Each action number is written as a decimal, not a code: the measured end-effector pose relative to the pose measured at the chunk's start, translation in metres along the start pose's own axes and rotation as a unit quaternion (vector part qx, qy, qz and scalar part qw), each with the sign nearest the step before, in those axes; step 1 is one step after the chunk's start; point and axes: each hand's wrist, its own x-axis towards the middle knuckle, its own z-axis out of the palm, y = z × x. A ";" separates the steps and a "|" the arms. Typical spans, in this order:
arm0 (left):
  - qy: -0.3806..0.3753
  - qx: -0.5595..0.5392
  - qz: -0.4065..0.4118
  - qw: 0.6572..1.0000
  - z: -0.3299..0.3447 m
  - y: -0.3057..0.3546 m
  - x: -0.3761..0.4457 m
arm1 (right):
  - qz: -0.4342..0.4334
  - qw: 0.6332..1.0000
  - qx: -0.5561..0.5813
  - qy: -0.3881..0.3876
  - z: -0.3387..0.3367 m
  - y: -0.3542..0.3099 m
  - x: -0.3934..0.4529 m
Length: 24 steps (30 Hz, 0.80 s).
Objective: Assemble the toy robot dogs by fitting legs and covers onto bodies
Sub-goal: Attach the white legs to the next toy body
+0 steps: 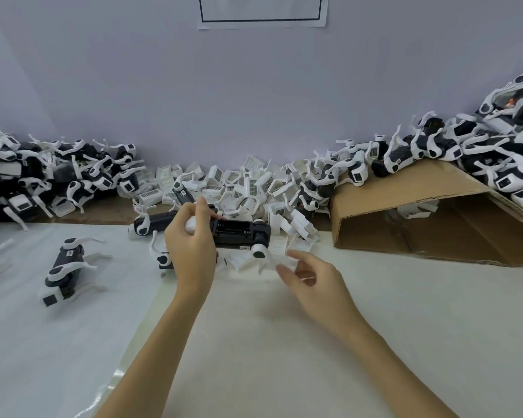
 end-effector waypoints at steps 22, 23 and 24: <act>-0.138 0.016 -0.052 0.989 0.019 0.002 -0.031 | -0.023 0.958 0.287 0.009 -0.030 -0.020 0.001; -0.141 0.017 -0.058 0.988 0.020 0.002 -0.032 | -0.041 0.965 0.260 0.019 -0.030 -0.019 0.000; -0.141 0.017 -0.065 0.988 0.020 0.002 -0.033 | -0.061 0.972 0.226 0.031 -0.029 -0.018 0.000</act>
